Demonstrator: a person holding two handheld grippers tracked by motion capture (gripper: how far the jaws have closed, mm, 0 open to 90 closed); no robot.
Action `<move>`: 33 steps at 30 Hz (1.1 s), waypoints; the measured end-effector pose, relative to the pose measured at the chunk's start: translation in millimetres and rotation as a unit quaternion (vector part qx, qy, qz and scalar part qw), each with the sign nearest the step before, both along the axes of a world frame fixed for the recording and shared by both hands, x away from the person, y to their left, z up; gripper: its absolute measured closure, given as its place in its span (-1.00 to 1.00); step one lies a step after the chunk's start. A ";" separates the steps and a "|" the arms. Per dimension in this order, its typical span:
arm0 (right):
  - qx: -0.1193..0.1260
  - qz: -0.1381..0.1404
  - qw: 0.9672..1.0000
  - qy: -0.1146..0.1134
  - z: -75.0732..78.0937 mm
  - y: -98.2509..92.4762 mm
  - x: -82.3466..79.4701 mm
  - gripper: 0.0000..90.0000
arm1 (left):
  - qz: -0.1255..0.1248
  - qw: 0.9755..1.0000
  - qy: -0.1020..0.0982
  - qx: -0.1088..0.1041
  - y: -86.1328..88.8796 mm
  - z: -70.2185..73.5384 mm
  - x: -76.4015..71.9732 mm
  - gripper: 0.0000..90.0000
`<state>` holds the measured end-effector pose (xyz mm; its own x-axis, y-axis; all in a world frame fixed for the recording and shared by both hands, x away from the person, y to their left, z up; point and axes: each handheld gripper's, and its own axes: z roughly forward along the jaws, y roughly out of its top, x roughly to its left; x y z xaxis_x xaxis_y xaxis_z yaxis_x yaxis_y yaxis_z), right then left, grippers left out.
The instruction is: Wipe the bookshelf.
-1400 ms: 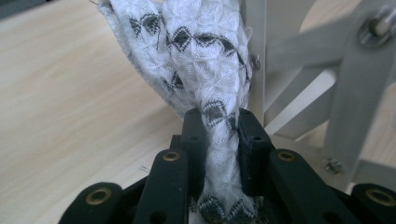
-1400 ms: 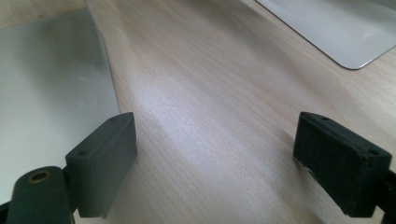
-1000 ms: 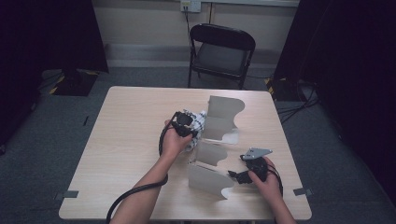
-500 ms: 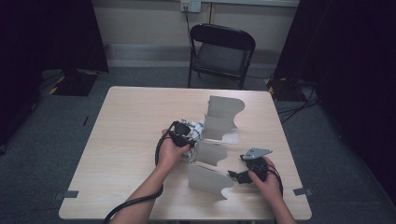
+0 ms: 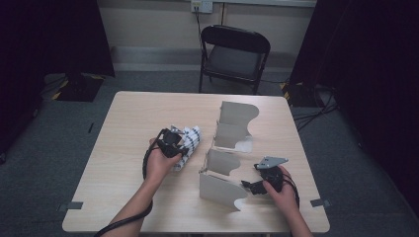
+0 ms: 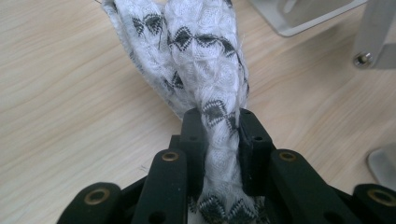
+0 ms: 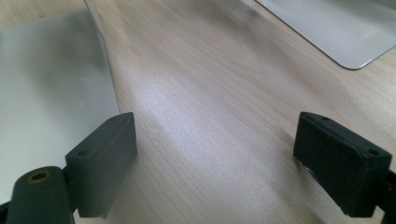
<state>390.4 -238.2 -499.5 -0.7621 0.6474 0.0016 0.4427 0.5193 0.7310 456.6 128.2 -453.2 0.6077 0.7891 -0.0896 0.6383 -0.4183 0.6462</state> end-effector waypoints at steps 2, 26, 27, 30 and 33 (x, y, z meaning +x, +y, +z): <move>0.000 0.000 1.000 0.000 0.0 0.0 0.0 -0.72 | 0.004 1.000 0.004 0.001 6.5 -1.6 -2.0 0.66; 0.000 -0.001 1.000 0.000 0.0 0.0 -0.1 -0.72 | 0.015 0.999 -0.015 -0.043 35.9 -12.4 -16.7 -0.28; 0.000 -0.001 1.000 0.000 0.0 0.1 -0.1 -0.72 | 0.015 0.999 -0.014 -0.042 37.1 -11.1 -17.0 -0.28; 0.000 -0.001 1.000 0.000 0.0 0.0 -0.1 -0.72 | 0.017 0.999 -0.014 -0.045 39.0 -10.1 -17.2 -0.31; 0.000 -0.001 1.000 0.000 0.0 0.1 -0.1 -0.72 | 0.013 0.999 -0.012 -0.044 40.2 -9.6 -17.8 -0.33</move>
<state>390.3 -238.1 -499.5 -0.7609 0.6489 0.0018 0.4440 0.5186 0.7307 438.8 168.4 -462.7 0.5893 0.7950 -0.1438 0.6319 -0.3427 0.6951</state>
